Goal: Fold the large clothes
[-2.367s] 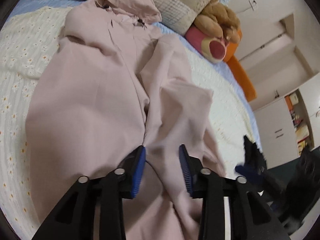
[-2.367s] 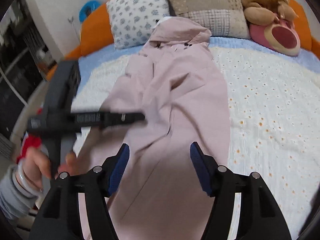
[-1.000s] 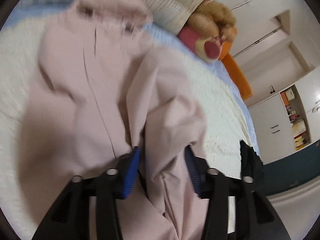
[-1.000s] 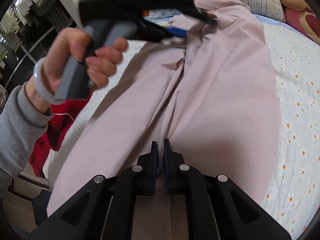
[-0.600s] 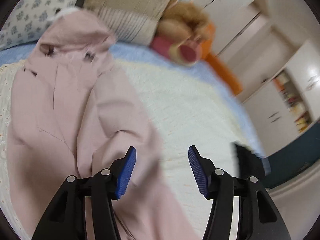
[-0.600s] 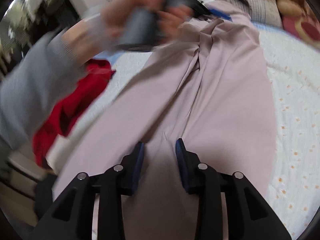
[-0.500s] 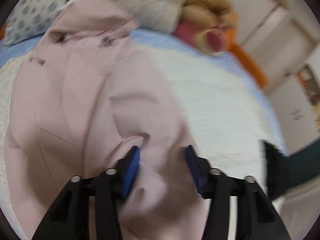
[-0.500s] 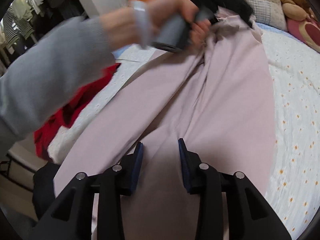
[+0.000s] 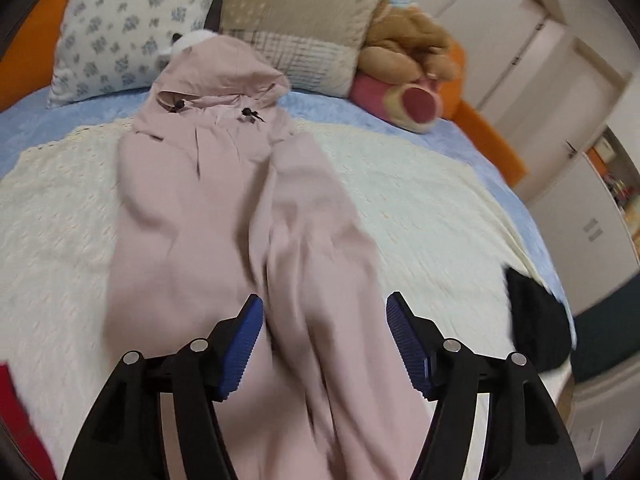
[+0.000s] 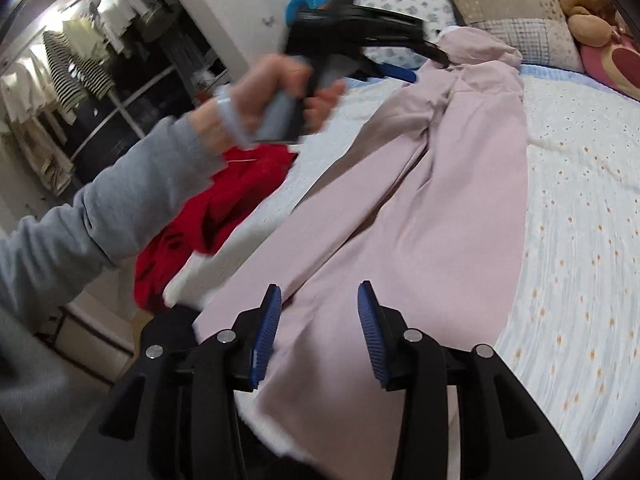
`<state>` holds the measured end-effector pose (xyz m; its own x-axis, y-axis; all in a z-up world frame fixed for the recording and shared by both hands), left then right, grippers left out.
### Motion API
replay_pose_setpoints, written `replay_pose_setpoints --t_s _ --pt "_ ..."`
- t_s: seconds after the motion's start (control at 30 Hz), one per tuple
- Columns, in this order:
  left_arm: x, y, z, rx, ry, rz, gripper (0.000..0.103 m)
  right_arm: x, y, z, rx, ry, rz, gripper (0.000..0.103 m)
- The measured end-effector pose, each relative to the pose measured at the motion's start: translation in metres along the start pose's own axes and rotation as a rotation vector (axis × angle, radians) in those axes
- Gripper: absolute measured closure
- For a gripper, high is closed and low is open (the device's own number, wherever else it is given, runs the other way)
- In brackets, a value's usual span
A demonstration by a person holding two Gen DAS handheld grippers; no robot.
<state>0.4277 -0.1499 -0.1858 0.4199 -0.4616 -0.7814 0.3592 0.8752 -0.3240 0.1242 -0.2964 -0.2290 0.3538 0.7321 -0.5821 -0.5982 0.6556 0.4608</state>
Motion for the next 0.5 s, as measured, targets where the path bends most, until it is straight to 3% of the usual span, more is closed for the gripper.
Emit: replay_pose_setpoints --t_s 0.1,0.2,0.23,0.3,0.4,0.5 --pt "-0.043 -0.01 -0.07 0.017 0.027 -0.071 0.036 0.018 0.017 -0.027 -0.07 0.147 -0.008 0.072" --pt "-0.05 -0.012 -0.15 0.003 0.137 -0.099 0.035 0.06 0.016 -0.061 -0.071 0.318 -0.057 0.07" --pt "-0.043 -0.01 -0.177 -0.002 0.193 -0.092 0.035 0.069 0.014 -0.069 -0.079 0.356 -0.085 0.07" --pt "-0.03 -0.003 -0.213 0.023 0.224 -0.03 0.035 0.065 0.016 -0.063 -0.074 0.347 -0.077 0.071" --pt "-0.036 -0.003 -0.227 0.07 0.154 0.016 0.034 0.058 0.016 -0.059 -0.035 0.333 -0.056 0.069" --pt "-0.049 -0.007 -0.22 0.046 0.136 -0.008 0.028 0.043 0.026 -0.057 -0.052 0.321 -0.027 0.063"
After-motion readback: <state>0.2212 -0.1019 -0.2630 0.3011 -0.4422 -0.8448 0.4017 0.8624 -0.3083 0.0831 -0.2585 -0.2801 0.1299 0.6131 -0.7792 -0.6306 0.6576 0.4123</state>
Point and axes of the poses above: each gripper's, at about its wrist camera, not at the fingertips, and x roughly the way its jaws point, y to its left, z to its top, the point moved 4 cm from there along x, roughly the way its jaws point, and after that the axes turned 3 degrees about z, right-handed, at the moved point
